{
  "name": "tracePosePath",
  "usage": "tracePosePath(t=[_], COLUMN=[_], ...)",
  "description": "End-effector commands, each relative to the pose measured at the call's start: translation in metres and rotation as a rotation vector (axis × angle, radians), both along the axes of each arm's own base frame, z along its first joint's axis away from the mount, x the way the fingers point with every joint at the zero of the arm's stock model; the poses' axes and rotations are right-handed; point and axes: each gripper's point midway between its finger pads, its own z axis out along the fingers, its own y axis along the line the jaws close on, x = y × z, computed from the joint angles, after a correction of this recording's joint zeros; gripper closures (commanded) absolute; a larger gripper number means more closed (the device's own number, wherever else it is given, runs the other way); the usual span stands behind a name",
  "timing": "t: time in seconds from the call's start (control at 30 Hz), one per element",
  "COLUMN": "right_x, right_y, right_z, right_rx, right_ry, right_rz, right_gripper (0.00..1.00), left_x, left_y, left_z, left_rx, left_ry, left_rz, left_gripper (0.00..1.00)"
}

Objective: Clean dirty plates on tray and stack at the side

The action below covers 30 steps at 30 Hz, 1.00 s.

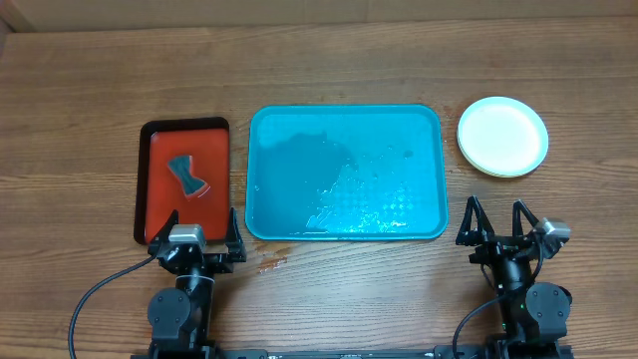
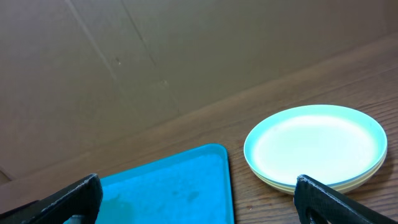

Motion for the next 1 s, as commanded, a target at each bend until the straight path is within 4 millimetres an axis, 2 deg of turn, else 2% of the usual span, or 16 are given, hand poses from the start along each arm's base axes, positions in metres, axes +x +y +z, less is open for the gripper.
tracePosePath(t=[0.0, 0.2, 0.5, 0.97], right_x=[0.0002, 0.0002, 0.0, 0.0], right_y=[-0.0029, -0.0031, 0.0011, 0.0012], right_z=[-0.0013, -0.0015, -0.0019, -0.0016], right_rx=[-0.01, -0.024, -0.322, -0.324], right_ry=[-0.006, -0.006, -0.023, -0.025], right_rz=[-0.015, -0.017, 0.016, 0.016], right_gripper=[0.0, 0.0, 0.0, 0.0], left_x=[-0.0002, -0.0002, -0.0002, -0.0002], left_y=[0.0004, 0.0005, 0.0004, 0.0004], left_z=[0.0008, 0.0008, 0.0008, 0.0008], left_rx=[0.014, 0.014, 0.014, 0.014], left_ry=[-0.011, -0.011, -0.011, -0.011], left_rz=[-0.003, -0.003, -0.003, -0.003], left_gripper=[0.0, 0.0, 0.0, 0.0])
